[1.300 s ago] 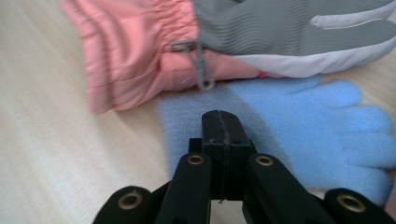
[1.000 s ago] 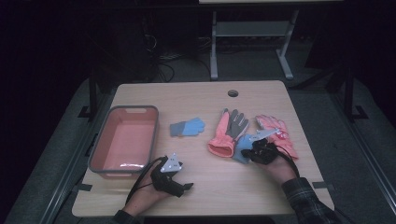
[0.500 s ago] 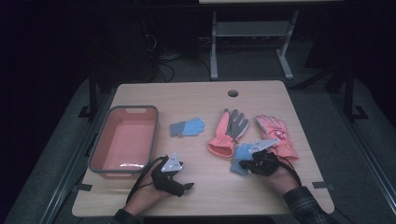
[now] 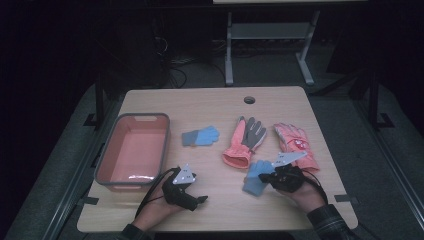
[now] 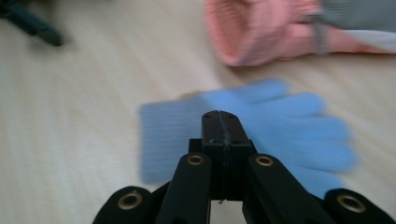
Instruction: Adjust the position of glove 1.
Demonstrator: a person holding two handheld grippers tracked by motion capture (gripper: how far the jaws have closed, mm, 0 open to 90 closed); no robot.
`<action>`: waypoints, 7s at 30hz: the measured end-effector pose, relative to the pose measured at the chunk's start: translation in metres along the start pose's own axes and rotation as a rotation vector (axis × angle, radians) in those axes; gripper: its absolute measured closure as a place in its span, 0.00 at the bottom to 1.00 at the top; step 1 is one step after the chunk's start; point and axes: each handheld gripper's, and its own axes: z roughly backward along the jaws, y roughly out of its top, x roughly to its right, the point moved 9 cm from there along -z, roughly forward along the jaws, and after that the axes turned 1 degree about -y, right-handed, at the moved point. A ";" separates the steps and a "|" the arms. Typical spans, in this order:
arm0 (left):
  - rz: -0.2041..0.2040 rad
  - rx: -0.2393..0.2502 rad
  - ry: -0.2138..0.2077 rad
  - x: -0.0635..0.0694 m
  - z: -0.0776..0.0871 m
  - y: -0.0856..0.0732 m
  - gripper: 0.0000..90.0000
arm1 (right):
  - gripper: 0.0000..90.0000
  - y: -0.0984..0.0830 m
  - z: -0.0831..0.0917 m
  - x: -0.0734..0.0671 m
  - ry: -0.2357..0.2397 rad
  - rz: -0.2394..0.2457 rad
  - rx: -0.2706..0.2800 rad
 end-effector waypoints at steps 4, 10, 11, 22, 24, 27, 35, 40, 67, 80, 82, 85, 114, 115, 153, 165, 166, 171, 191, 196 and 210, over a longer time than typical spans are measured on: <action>-0.002 0.000 -0.001 0.000 0.000 0.000 0.14 | 1.00 -0.004 0.004 0.025 -0.051 -0.030 0.002; 0.001 -0.002 -0.001 0.000 0.000 0.000 0.14 | 1.00 -0.015 -0.006 0.040 -0.066 -0.041 -0.055; 0.000 -0.001 0.001 0.000 0.000 0.000 0.14 | 1.00 -0.015 -0.006 0.038 -0.067 -0.046 -0.054; -0.006 0.000 0.003 -0.001 0.000 0.000 0.14 | 1.00 -0.016 -0.011 0.017 -0.012 0.010 -0.075; -0.006 0.000 0.003 -0.001 0.000 0.001 0.14 | 1.00 -0.016 -0.012 0.014 0.000 0.014 -0.077; -0.007 0.000 0.003 -0.001 0.000 0.001 0.14 | 1.00 -0.015 -0.014 0.009 0.013 0.031 -0.079; -0.007 -0.001 0.003 -0.001 0.000 0.000 0.14 | 1.00 -0.014 -0.018 -0.010 0.059 0.086 -0.081; -0.005 -0.001 0.004 -0.001 0.000 0.001 0.14 | 1.00 -0.008 -0.016 -0.015 0.074 0.089 -0.060; 0.002 0.007 0.007 -0.001 -0.001 0.001 0.14 | 0.93 0.019 -0.041 -0.055 0.130 0.161 -0.024; -0.002 0.006 0.009 -0.001 -0.002 0.002 0.14 | 0.42 -0.018 0.007 -0.001 -0.019 0.019 0.063; -0.002 0.006 0.009 -0.001 -0.002 0.002 0.14 | 0.37 -0.027 0.010 0.005 -0.048 0.017 0.055; 0.000 0.003 0.011 -0.002 -0.002 0.002 0.14 | 0.32 -0.039 0.013 0.013 -0.077 -0.008 0.043; 0.155 -0.025 0.143 -0.048 -0.006 0.072 1.00 | 0.15 -0.055 0.010 0.025 -0.115 -0.011 0.050; 0.148 -0.027 0.155 -0.054 -0.008 0.075 0.99 | 0.15 -0.055 0.010 0.025 -0.116 -0.010 0.050; 0.228 -0.050 0.221 -0.121 -0.079 0.094 1.00 | 0.15 -0.055 0.009 0.025 -0.116 -0.010 0.051; 0.210 -0.027 0.229 -0.118 -0.073 0.109 0.99 | 0.15 -0.055 0.009 0.025 -0.116 -0.009 0.050; 0.219 -0.022 0.247 -0.124 -0.068 0.108 0.99 | 0.15 -0.055 0.009 0.025 -0.116 -0.010 0.050; 0.220 -0.036 0.299 -0.143 -0.057 0.105 0.99 | 0.15 -0.055 0.009 0.025 -0.116 -0.010 0.050; 0.257 -0.132 0.245 -0.101 -0.045 0.065 0.99 | 0.15 -0.055 0.009 0.025 -0.117 -0.013 0.050; 0.240 -0.132 0.219 -0.084 -0.039 0.060 0.99 | 0.15 -0.054 0.009 0.025 -0.119 -0.016 0.050; 0.199 -0.093 0.203 -0.092 -0.048 0.069 0.76 | 0.15 -0.054 0.009 0.025 -0.120 -0.015 0.051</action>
